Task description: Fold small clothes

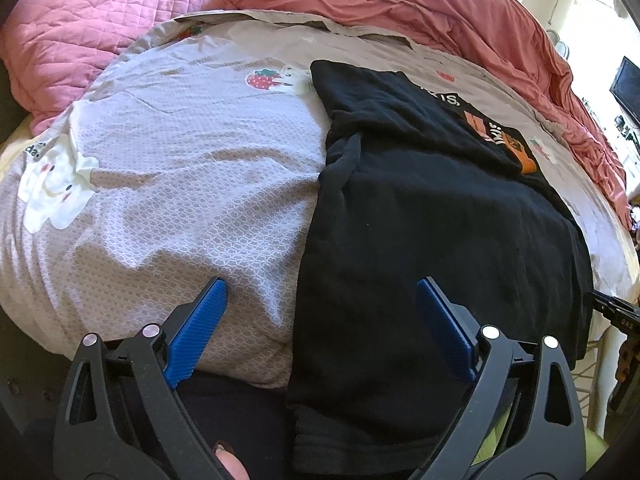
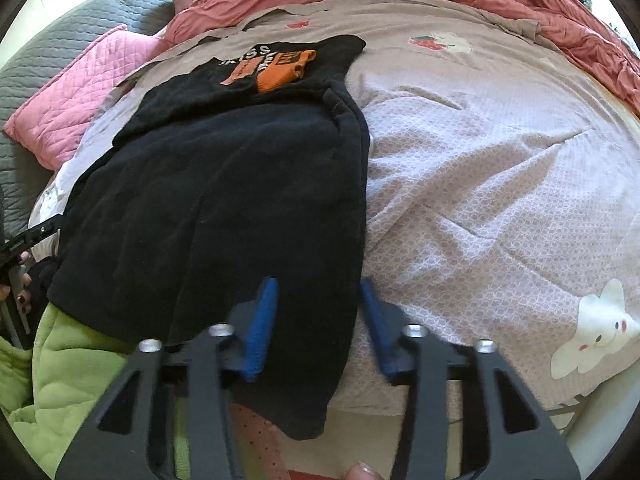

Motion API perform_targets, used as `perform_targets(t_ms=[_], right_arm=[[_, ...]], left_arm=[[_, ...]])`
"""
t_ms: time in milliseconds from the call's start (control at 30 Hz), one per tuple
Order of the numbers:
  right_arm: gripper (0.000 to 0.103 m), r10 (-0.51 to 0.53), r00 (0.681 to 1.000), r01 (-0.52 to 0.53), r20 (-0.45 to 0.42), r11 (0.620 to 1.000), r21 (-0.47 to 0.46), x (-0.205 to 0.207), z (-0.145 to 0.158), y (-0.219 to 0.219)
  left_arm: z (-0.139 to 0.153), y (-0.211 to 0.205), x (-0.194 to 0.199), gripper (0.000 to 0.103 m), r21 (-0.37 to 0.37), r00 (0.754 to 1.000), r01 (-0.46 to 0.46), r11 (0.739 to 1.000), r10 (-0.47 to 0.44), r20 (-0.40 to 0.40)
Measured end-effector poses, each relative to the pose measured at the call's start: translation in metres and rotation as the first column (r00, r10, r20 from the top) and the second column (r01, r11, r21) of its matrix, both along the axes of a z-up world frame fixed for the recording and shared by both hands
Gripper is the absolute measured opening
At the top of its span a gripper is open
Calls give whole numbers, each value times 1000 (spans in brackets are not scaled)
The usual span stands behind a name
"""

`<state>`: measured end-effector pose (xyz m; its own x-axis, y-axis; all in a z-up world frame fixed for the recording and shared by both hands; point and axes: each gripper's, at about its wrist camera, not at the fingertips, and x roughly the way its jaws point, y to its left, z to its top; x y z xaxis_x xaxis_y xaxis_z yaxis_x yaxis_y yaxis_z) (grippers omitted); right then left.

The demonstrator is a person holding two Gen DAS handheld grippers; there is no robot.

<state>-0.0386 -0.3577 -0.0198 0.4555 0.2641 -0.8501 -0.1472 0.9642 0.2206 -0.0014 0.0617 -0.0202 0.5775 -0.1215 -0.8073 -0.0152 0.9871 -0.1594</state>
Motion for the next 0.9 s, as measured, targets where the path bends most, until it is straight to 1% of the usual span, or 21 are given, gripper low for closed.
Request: perform_targets(t_ms=[33, 100, 167, 200, 233, 300, 400, 433, 467, 500, 533, 600, 767, 833, 900], right_arm=[[20, 4, 1000, -4, 4, 1000, 6, 0, 1, 0], [10, 7, 1000, -8, 23, 999, 31, -1, 7, -1], [9, 8, 999, -12, 45, 997, 71, -3, 14, -3], [9, 14, 998, -19, 56, 996, 88, -3, 18, -2], [9, 26, 997, -33, 69, 995, 97, -3, 21, -1], [9, 30, 997, -37, 76, 995, 98, -1, 23, 0], [10, 34, 998, -40, 59, 994, 102, 1, 18, 0], [12, 35, 998, -40, 50, 994, 100, 1, 16, -1], [12, 30, 999, -33, 41, 995, 93, 1, 13, -2], [13, 28, 999, -31, 30, 995, 94, 3, 10, -2], [15, 27, 999, -29, 22, 995, 96, 3, 7, -3], [16, 22, 1000, -24, 15, 994, 103, 2, 4, -4], [19, 30, 999, -32, 16, 994, 101, 0, 2, -1], [25, 36, 999, -38, 18, 994, 102, 0, 1, 1], [28, 45, 999, -47, 23, 994, 100, 1, -1, 5]], left_arm=[[0, 0, 0, 88, 0, 1000, 0, 1000, 0, 0], [1, 1, -1, 83, -3, 1000, 0, 1000, 0, 6], [2, 1, -2, 81, -10, 1000, 3, 1000, -3, 15], [2, 1, -2, 77, -14, 1000, 5, 1000, -5, 16], [1, 1, -2, 73, -17, 1000, 6, 1000, -6, 14], [-1, 2, -1, 57, -31, 1000, 14, 999, -14, 0], [-5, 2, 0, 46, -49, 1000, 23, 999, -24, -14], [-5, 2, -1, 46, -52, 1000, 24, 998, -25, -16], [-5, 2, -1, 45, -54, 1000, 23, 998, -24, -17], [-6, 2, -1, 41, -53, 1000, 24, 998, -25, -19], [-5, 2, -2, 39, -50, 999, 25, 998, -26, -20], [-4, 0, -3, 36, -44, 999, 29, 999, -30, -18], [0, -6, -8, 35, -30, 998, 57, 998, -58, -16], [-5, -5, -8, 35, -35, 998, 52, 998, -53, -33], [-10, -3, -6, 35, -48, 997, 45, 998, -48, -54]])
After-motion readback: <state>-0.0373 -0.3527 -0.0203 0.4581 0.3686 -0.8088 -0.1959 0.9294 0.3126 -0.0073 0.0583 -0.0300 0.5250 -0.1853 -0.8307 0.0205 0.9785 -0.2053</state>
